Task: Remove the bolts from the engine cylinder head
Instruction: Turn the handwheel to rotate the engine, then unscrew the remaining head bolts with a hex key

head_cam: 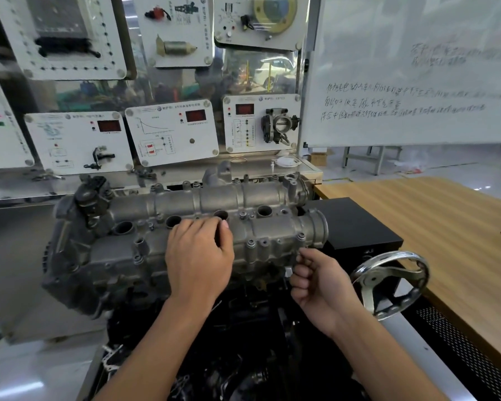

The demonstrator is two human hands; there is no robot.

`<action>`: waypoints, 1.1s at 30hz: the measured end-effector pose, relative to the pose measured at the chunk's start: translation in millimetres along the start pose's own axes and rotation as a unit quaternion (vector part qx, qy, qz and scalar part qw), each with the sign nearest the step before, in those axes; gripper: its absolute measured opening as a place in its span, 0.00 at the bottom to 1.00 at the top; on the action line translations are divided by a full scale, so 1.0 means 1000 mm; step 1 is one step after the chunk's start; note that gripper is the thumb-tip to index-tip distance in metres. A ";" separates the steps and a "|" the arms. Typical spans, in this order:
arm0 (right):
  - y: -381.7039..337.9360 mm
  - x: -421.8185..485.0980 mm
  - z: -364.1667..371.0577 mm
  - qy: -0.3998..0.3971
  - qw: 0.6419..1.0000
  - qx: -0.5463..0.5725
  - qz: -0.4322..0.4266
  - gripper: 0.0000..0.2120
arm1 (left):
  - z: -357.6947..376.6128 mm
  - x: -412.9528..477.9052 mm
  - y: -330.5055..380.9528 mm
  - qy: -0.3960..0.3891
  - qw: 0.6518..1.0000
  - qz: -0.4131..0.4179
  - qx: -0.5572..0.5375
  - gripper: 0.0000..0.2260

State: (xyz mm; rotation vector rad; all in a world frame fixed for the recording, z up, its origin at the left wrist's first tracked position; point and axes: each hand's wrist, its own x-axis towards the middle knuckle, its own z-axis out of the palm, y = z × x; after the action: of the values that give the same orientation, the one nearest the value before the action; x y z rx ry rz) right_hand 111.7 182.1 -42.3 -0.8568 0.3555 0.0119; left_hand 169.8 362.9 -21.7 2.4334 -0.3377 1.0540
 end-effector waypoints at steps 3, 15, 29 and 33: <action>-0.006 -0.009 -0.002 -0.009 1.000 -0.017 0.000 0.12 | -0.005 0.001 0.007 -0.047 0.999 -0.019 0.000 0.13; -0.171 -0.120 -0.129 0.233 0.801 -0.484 -0.266 0.11 | 0.070 -0.026 0.265 -0.407 0.821 0.222 -0.334 0.03; -0.202 -0.090 -0.273 0.435 0.690 -0.576 -0.045 0.05 | 0.189 -0.089 0.419 -0.556 0.755 0.342 -0.067 0.07; -0.204 -0.079 -0.257 0.437 0.672 -0.596 -0.054 0.10 | 0.157 -0.065 0.397 -0.612 0.674 0.414 -0.025 0.12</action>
State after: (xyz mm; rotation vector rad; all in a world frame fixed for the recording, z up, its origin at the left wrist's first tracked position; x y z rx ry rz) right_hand -9.3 -132.0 -21.2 -2.2043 1.2872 -0.3304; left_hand 66.7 -56.6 -37.7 2.5233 -1.9566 -0.6195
